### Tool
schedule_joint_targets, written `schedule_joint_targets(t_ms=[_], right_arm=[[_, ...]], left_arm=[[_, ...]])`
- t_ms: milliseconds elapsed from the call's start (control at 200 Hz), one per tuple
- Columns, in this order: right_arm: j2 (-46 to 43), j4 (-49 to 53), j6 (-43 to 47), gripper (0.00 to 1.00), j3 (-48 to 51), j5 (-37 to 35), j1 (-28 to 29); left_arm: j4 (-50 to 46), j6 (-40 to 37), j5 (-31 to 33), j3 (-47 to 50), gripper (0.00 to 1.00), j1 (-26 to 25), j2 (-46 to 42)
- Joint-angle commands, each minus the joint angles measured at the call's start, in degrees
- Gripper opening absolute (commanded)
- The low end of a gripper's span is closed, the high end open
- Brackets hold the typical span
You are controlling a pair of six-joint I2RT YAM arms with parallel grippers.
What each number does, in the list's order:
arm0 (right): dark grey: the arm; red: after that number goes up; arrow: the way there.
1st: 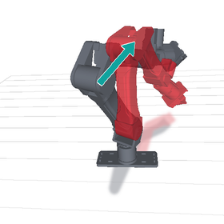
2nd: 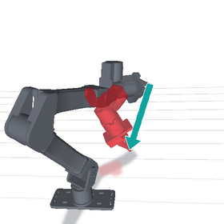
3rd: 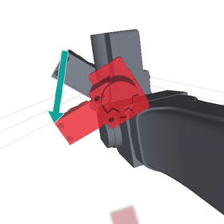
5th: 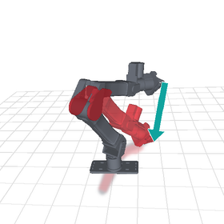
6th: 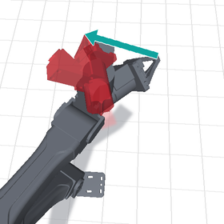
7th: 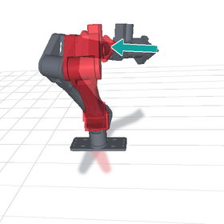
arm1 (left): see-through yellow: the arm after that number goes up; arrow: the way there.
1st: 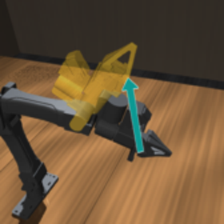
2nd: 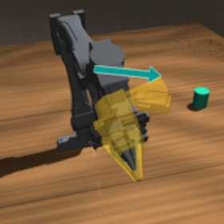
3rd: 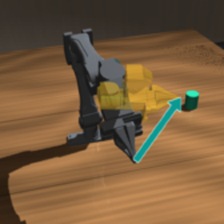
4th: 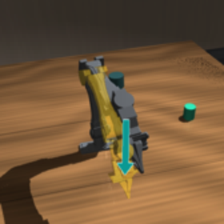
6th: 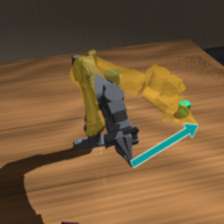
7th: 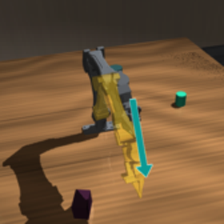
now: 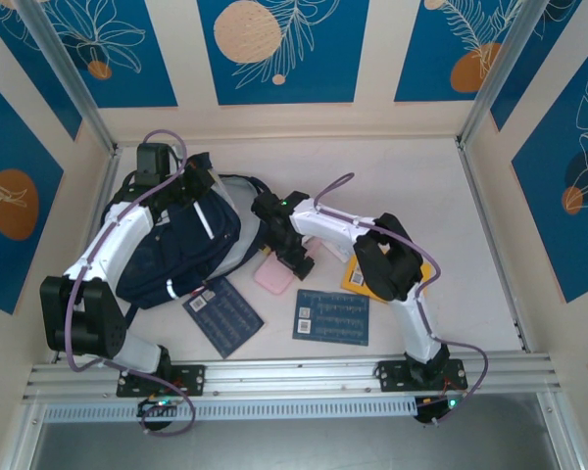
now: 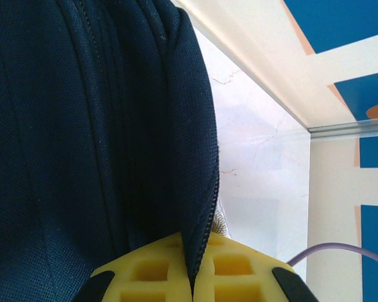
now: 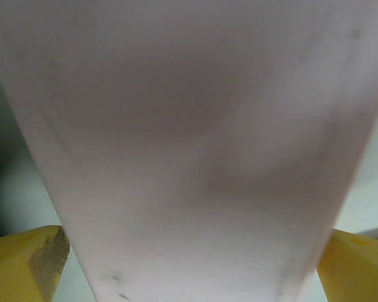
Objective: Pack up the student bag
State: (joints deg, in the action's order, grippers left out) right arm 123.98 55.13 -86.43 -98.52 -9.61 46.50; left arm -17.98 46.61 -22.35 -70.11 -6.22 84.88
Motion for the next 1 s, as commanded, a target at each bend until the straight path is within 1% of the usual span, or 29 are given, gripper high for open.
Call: schedule_joint_targets(t_ms=[0, 165, 250, 305, 420, 540, 680, 800, 995], right_arm=[[2.12, 2.79, -1.82, 0.99, -1.27, 0.82, -0.05], [3.11, 0.97, -1.72, 1.00, 0.27, 1.43, -0.70], [2.35, -0.53, -1.15, 0.95, 1.57, 0.96, -0.75], [1.28, -1.62, -0.64, 0.89, 2.24, 0.30, -0.71], [-1.55, -3.05, 2.28, 0.81, 2.57, -2.80, -0.47], [-5.35, -2.96, 5.62, 0.80, 3.09, -6.51, -0.38], [-10.77, -3.52, 10.13, 0.80, 6.82, -10.53, -0.36], [-16.34, -6.34, 15.67, 0.79, 11.83, -13.32, -0.75], [-27.16, -13.81, 28.31, 0.73, 20.63, -16.46, -2.66]], left_arm=[[1.11, 0.34, -0.79, 0.06, 0.00, 0.96, -0.95], [1.35, 0.47, -0.94, 0.10, 0.00, 0.94, -0.77], [1.31, 0.44, -1.02, 0.06, 0.00, 0.94, -0.53], [1.41, 0.47, -1.22, 0.06, 0.00, 0.96, -0.27], [1.88, 0.49, -2.60, -0.46, 0.00, 0.99, 0.60], [1.77, 0.08, -4.03, -1.24, 0.00, 0.83, 1.40], [0.13, -1.56, -4.52, -3.19, 0.00, 0.04, 1.78], [-2.30, -3.18, -5.41, -6.35, 0.00, -0.93, 1.78], [-10.98, -8.97, -3.21, -14.46, 0.00, -4.70, 1.78]])
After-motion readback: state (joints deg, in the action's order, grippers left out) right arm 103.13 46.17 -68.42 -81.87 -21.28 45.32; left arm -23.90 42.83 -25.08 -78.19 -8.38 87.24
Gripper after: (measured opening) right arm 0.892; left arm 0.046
